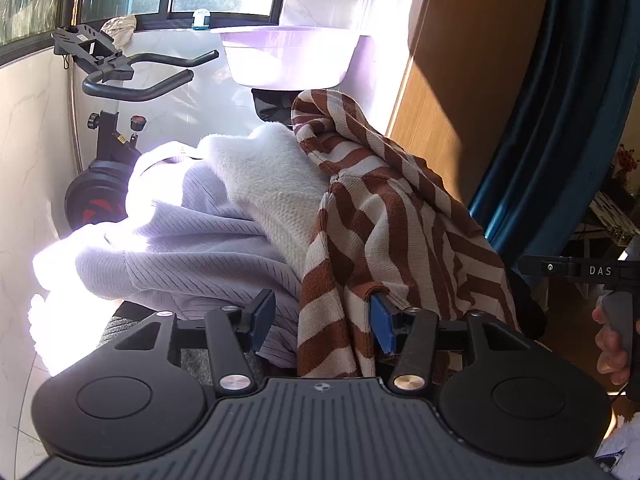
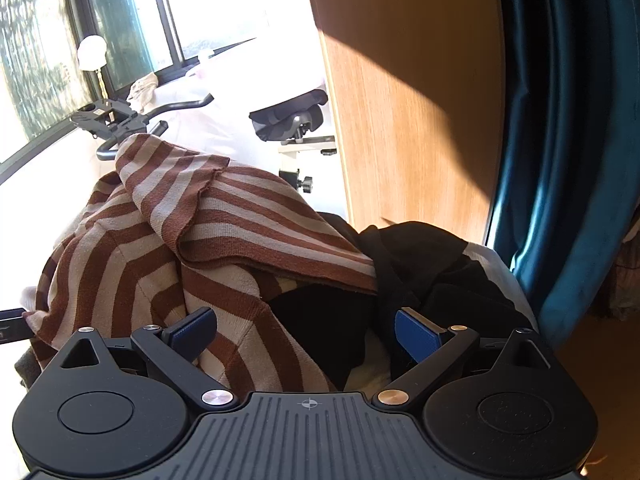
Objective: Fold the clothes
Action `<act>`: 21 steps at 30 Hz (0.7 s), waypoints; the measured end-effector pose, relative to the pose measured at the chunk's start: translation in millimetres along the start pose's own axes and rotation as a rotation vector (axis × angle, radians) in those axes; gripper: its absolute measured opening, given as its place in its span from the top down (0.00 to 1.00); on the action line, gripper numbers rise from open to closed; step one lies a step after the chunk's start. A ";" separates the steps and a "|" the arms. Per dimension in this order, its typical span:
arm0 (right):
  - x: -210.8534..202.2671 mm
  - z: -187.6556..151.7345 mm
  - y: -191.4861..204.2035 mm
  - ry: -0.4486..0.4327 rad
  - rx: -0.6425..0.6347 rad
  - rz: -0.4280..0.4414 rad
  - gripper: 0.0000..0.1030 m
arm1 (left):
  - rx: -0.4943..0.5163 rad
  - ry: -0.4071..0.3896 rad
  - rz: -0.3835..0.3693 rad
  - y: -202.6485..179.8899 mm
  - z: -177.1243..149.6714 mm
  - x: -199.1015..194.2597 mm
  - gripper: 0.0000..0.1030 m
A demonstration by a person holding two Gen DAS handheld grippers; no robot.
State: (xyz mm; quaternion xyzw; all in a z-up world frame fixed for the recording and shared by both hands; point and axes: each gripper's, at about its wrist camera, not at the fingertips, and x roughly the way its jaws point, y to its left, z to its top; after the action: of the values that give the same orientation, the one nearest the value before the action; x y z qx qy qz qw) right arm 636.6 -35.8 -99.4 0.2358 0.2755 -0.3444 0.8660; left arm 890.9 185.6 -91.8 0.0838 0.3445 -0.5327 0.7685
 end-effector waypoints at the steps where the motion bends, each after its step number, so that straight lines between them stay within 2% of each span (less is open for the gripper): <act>1: -0.7 2.0 0.8 -0.006 -0.008 0.002 0.07 | -0.013 -0.005 -0.010 1.8 1.9 1.8 0.50; 11: 5.2 17.8 16.3 -0.035 -0.060 0.036 0.08 | -0.048 -0.026 -0.092 2.5 2.0 -15.5 0.47; 13: 9.2 20.0 24.2 -0.038 -0.082 0.049 0.08 | -0.059 -0.018 -0.086 3.5 2.1 -11.0 0.43; 16: 20.6 25.5 39.3 -0.040 -0.117 0.073 0.08 | -0.109 0.000 -0.091 8.1 1.9 1.2 0.43; 19: 33.4 32.3 54.9 -0.052 -0.160 0.085 0.14 | -0.171 0.020 -0.123 9.3 2.2 14.1 0.43; 21: 43.0 36.9 61.3 -0.052 -0.180 0.096 0.20 | -0.166 0.038 -0.136 3.9 2.2 21.0 0.43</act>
State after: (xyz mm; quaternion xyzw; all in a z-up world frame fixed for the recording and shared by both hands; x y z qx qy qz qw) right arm 719.1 -38.0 -86.3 0.1610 0.2710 -0.2822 0.9061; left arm 899.4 170.2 -104.1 0.0064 0.4068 -0.5515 0.7282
